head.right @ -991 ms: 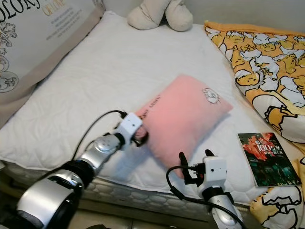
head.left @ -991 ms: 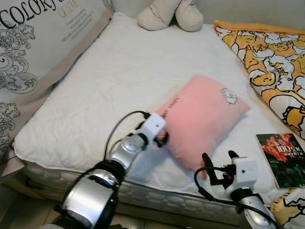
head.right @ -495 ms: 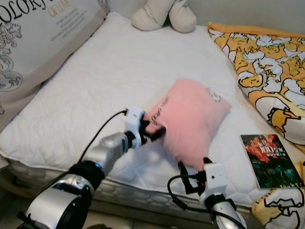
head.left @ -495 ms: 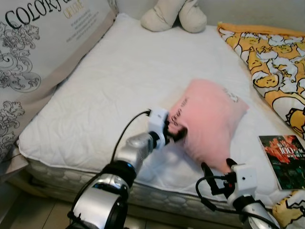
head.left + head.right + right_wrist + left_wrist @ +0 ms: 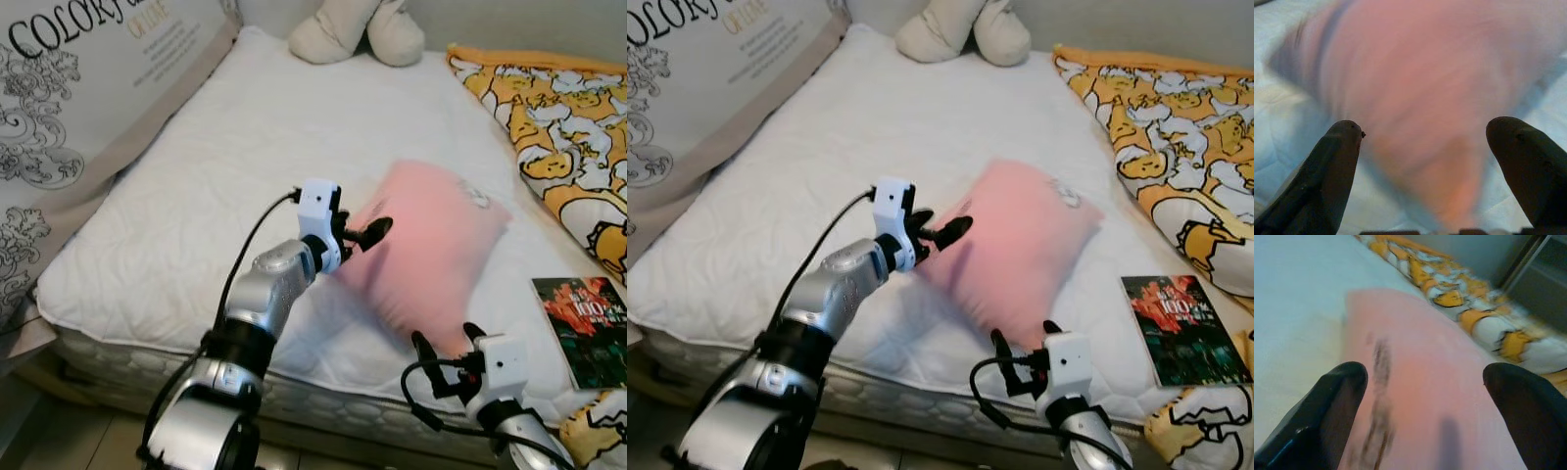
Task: Clean up the room
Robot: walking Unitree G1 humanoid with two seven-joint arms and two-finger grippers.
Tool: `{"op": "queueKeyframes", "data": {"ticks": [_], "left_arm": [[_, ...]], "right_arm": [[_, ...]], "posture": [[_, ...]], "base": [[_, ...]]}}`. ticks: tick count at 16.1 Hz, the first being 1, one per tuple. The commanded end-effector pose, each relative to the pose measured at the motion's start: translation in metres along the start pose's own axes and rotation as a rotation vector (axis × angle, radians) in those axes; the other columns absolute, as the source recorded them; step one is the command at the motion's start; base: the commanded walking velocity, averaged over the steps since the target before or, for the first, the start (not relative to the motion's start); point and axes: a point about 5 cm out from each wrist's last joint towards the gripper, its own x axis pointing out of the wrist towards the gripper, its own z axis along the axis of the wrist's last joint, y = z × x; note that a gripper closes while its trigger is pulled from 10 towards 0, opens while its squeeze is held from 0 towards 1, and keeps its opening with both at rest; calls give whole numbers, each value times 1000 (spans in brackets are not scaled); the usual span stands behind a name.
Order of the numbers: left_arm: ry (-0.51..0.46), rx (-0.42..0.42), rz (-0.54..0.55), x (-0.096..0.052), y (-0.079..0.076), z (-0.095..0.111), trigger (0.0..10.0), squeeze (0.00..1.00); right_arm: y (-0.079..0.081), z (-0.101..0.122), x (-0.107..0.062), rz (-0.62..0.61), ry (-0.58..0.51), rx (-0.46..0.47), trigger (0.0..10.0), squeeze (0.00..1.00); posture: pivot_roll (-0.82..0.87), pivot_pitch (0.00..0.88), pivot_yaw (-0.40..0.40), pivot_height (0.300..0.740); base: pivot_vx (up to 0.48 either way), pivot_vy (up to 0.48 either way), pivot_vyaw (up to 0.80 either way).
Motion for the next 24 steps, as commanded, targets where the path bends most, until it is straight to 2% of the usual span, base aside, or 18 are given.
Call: {"op": "queueKeyframes", "data": {"ticks": [1,2,3,4,5,7,8,10,11,13,15,16,19,20,21,22,23,24], "left_arm": [[12,106,59,-4,10,-5,10000,0],[19,126,77,-6,15,-5,10000,0],[44,187,120,-11,27,-6,10000,0],[52,205,135,-13,31,-7,10000,0],[71,278,191,-17,44,-10,10000,0],[142,537,342,-29,75,-21,10000,0],[172,609,403,-36,85,-25,10000,0],[197,660,447,-41,93,-29,10000,0],[190,671,434,-40,91,-30,10000,0],[194,640,379,-35,79,-42,10000,0],[177,581,258,-22,51,-55,10000,0],[172,571,232,-19,45,-58,10000,0],[193,506,47,-8,5,-78,10000,0],[193,506,47,-8,5,-78,10000,0],[192,464,13,-6,-2,-80,10000,0],[192,398,-10,-3,-8,-79,10000,0],[186,296,-36,2,-15,-76,10000,0],[172,75,-59,12,-27,-66,10000,0]], "right_arm": [[-3,5,1,-17,-29,-4,10000,165],[-1,5,1,-11,-28,-5,10000,165],[2,5,1,4,-25,-7,10000,165],[3,4,1,9,-24,-8,10000,165],[3,4,2,15,-23,-9,10000,165],[2,5,2,17,-25,-12,10000,165],[2,6,2,18,-26,-15,10000,165],[1,8,3,16,-35,-21,10000,165],[1,10,3,14,-42,-24,10000,165],[3,10,4,15,-44,-23,10000,169],[6,9,4,20,-41,-19,10000,165],[6,8,5,22,-40,-18,10000,165],[8,9,7,29,-43,-16,10000,165],[8,9,7,29,-43,-16,10000,165],[8,9,7,28,-44,-15,10000,169],[8,9,7,27,-43,-14,10000,165],[8,9,6,26,-42,-14,10000,165],[8,8,4,25,-39,-13,10000,165]], "posture": [[-77,0,1,740],[-78,0,0,740],[-76,0,-2,740],[-76,0,-5,740],[-78,0,-8,740],[-80,0,-16,740],[-86,0,-17,740],[-94,0,-17,740],[-94,0,-18,740],[-93,0,-18,740],[-87,0,-19,740],[-86,0,-18,740],[-87,0,-15,740],[-87,0,-15,740],[-89,0,-11,740],[-90,0,-10,740],[-91,0,-9,740],[-91,0,-8,740]], "base": [[0,0,0],[0,0,0],[0,0,0],[0,0,0],[0,0,0],[0,0,0],[0,0,0],[0,0,0],[0,0,0],[0,0,0],[0,0,0],[0,0,0],[0,0,0],[0,0,0],[0,0,0],[0,0,0],[0,0,0],[0,0,0]]}}
